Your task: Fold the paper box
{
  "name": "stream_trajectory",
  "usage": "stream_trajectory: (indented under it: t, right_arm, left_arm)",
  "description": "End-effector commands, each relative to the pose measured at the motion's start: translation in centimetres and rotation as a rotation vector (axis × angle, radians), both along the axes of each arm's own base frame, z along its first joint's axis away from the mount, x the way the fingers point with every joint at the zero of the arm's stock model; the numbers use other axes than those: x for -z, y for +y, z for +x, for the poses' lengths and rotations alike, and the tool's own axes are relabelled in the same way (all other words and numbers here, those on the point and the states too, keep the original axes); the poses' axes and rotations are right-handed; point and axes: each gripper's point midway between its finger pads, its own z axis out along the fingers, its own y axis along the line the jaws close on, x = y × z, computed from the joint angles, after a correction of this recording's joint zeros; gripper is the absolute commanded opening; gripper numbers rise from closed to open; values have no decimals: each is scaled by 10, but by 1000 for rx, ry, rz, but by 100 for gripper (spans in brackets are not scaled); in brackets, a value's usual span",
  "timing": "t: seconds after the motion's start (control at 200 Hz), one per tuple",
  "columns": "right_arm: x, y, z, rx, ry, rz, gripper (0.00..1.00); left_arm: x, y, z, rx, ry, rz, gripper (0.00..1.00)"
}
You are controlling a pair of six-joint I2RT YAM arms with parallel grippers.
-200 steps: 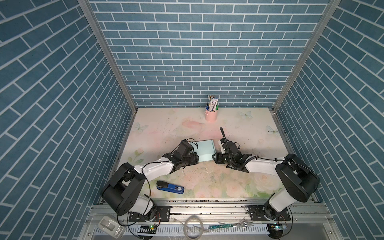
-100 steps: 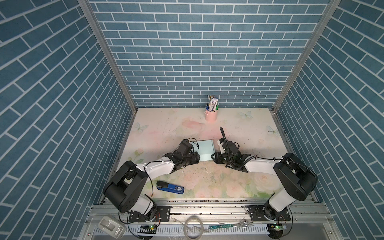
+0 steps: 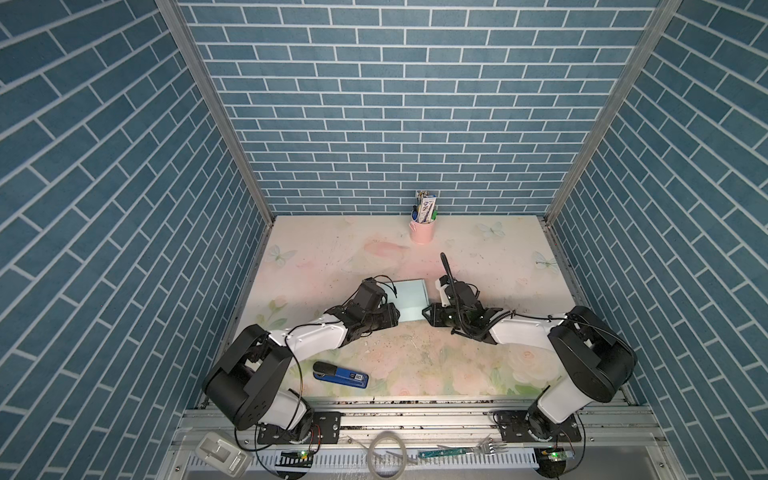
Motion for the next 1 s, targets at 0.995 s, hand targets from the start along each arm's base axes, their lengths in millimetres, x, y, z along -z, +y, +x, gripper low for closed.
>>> stream_trajectory:
  t: [0.995]
  right_arm:
    - [-6, 5, 6, -18, -7, -41, 30]
  left_arm:
    - [10, -2, -9, 34, 27, 34, 65]
